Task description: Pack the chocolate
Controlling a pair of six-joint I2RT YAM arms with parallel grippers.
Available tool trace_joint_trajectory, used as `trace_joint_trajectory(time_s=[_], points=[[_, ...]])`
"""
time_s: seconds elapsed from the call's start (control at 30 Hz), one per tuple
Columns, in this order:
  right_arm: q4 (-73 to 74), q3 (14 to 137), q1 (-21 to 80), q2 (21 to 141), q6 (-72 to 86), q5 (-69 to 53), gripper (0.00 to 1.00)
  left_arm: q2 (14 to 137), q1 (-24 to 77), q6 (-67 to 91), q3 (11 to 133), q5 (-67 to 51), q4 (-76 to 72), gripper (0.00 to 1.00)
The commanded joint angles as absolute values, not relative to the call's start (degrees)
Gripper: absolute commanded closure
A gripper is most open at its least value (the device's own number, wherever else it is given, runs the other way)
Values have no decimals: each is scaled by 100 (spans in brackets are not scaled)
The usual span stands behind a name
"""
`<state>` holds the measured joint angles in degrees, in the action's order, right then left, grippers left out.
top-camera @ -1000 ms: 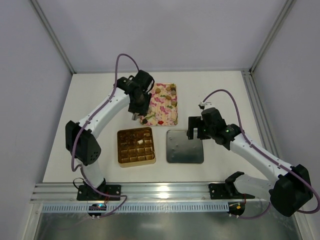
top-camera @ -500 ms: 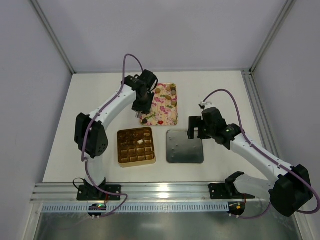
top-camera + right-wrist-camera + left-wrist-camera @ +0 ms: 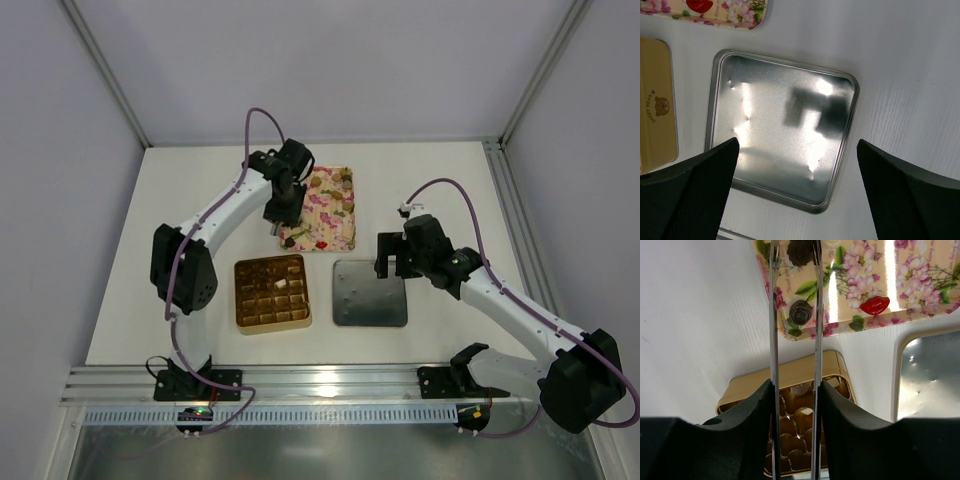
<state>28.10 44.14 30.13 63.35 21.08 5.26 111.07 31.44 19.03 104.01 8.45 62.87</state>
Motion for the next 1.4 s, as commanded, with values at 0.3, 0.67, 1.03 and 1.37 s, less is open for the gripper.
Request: trace_joint_trajectory(time_s=[0.3, 0.67, 1.03, 1.37], points=[[2769, 4526, 2988, 6135, 2039, 527, 0, 11066, 3111, 1898, 10292, 703, 6188, 60], [2777, 4509, 2979, 6065, 2057, 527, 0, 10943, 3015, 1960, 10178, 475, 6161, 59], [2821, 4491, 2979, 6003, 2074, 536, 0, 10855, 2953, 2013, 10169, 316, 6144, 59], [2813, 4482, 2980, 5994, 2092, 519, 0, 10863, 2909, 2013, 10213, 299, 6240, 60]])
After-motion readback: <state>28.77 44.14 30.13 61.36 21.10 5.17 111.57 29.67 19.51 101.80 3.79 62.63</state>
